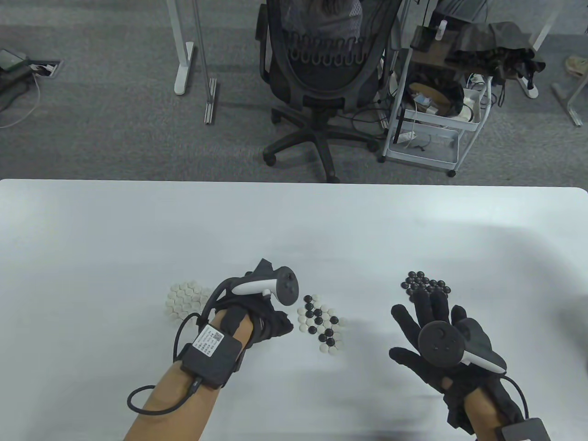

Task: Go stone sorting task

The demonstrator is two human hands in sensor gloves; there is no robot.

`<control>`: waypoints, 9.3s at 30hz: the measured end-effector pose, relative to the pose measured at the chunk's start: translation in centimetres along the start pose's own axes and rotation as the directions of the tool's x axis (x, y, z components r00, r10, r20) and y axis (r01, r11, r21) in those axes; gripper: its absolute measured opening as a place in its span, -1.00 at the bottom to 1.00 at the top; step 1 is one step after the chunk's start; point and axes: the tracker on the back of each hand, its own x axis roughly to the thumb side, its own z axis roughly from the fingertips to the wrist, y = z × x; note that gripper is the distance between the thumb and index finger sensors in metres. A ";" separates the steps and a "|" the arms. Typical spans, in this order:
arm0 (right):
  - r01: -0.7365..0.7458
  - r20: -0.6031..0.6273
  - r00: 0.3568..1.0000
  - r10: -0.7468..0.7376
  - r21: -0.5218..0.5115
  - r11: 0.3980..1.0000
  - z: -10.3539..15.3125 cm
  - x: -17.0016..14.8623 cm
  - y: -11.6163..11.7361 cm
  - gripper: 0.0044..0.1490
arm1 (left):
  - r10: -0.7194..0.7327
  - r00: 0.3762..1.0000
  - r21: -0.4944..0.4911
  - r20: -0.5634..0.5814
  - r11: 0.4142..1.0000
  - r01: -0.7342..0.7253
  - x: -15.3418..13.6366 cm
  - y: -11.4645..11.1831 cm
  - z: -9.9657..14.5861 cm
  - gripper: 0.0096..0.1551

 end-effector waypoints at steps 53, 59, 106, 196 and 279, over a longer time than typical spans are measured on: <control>0.002 -0.011 1.000 -0.002 0.013 1.000 0.2 0.3 -0.5 0.08 | 0.373 0.925 0.264 -0.068 0.901 -0.344 -9.3 2.7 5.0 -0.18; 0.007 -0.012 1.000 -0.007 0.011 1.000 0.3 0.3 -0.5 0.08 | 0.210 0.978 0.139 -0.004 0.968 -0.207 -2.3 4.1 -0.4 -0.21; 0.001 -0.025 1.000 0.000 0.041 0.999 0.2 0.3 -0.5 0.08 | 0.409 0.805 0.105 -0.429 0.908 -0.406 -15.3 0.1 -0.7 -0.17; 0.017 -0.030 0.999 -0.016 0.032 0.999 0.5 0.0 -0.8 0.08 | 0.010 0.996 0.043 0.094 0.999 -0.014 3.7 4.0 -3.5 -0.23; 0.017 -0.026 1.000 -0.016 0.040 0.999 0.3 -0.1 -0.5 0.08 | 0.018 1.000 0.010 -0.021 1.000 -0.018 2.9 3.7 -7.5 -0.20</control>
